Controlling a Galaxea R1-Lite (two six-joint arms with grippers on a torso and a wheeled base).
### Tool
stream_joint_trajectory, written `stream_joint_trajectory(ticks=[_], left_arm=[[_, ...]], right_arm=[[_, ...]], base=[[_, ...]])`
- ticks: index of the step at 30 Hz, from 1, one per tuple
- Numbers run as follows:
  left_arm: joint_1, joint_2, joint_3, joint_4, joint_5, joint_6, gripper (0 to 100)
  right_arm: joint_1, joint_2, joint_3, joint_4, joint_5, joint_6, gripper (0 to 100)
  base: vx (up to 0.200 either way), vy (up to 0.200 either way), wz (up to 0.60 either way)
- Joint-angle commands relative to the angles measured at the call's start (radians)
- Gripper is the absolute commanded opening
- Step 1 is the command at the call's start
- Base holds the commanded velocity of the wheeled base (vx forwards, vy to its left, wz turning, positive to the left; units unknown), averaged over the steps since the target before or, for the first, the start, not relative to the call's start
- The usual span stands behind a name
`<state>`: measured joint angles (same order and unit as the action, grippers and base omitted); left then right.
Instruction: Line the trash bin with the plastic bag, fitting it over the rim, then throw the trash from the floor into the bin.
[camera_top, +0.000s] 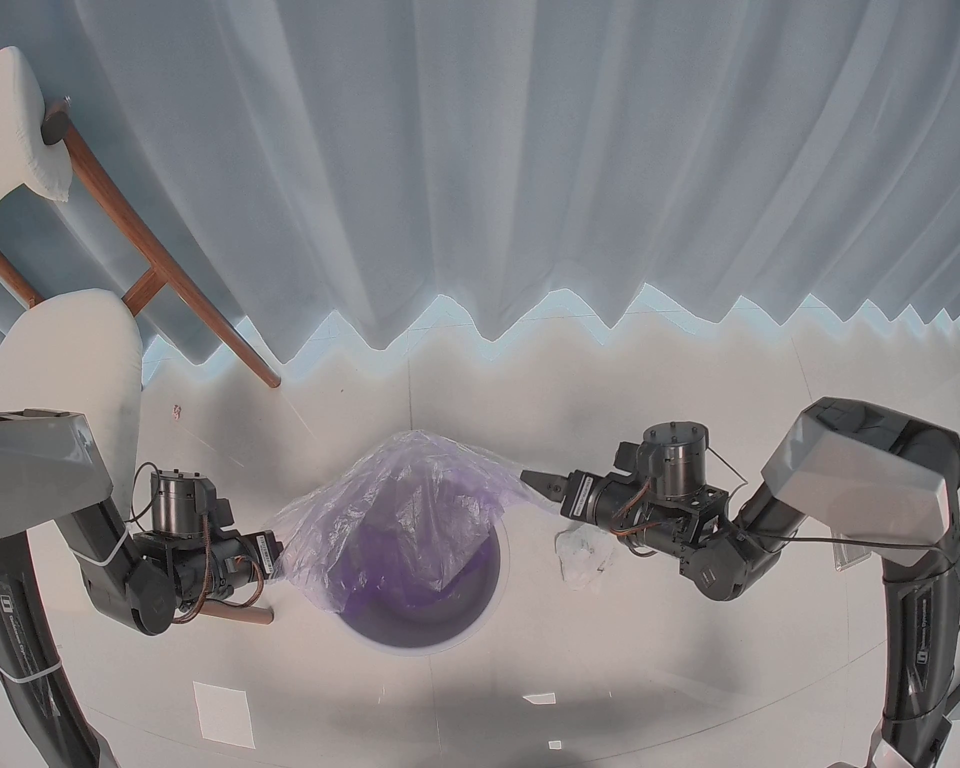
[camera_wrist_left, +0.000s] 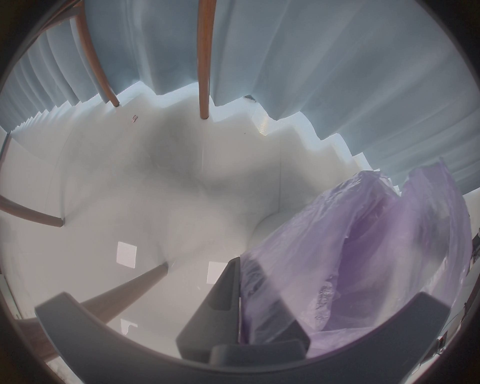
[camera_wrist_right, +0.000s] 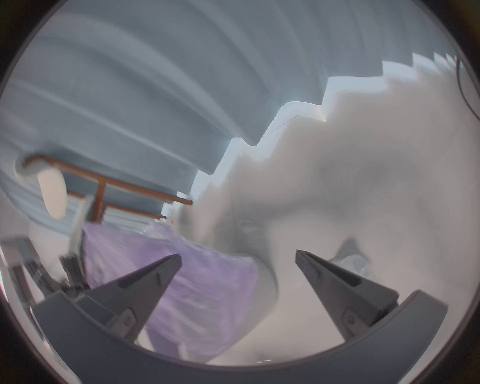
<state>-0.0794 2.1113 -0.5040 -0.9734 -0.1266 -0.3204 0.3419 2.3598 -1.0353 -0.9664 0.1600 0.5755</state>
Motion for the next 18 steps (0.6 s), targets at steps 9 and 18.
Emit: stream_joint_trajectory(ticks=[9,18], left_arm=[[-0.033,0.006,0.205,-0.298,-0.056,0.007,0],[-0.057,0.030,0.239,-0.369,-0.047,0.012,0]], right_arm=[[0.178,-0.413,0.072,0.250,0.179,0.359,100],[0.256,-0.269,-0.241,0.574,0.070,0.360,100]], base=[[0.000,0.000,0.00],[0.000,0.000,0.00]])
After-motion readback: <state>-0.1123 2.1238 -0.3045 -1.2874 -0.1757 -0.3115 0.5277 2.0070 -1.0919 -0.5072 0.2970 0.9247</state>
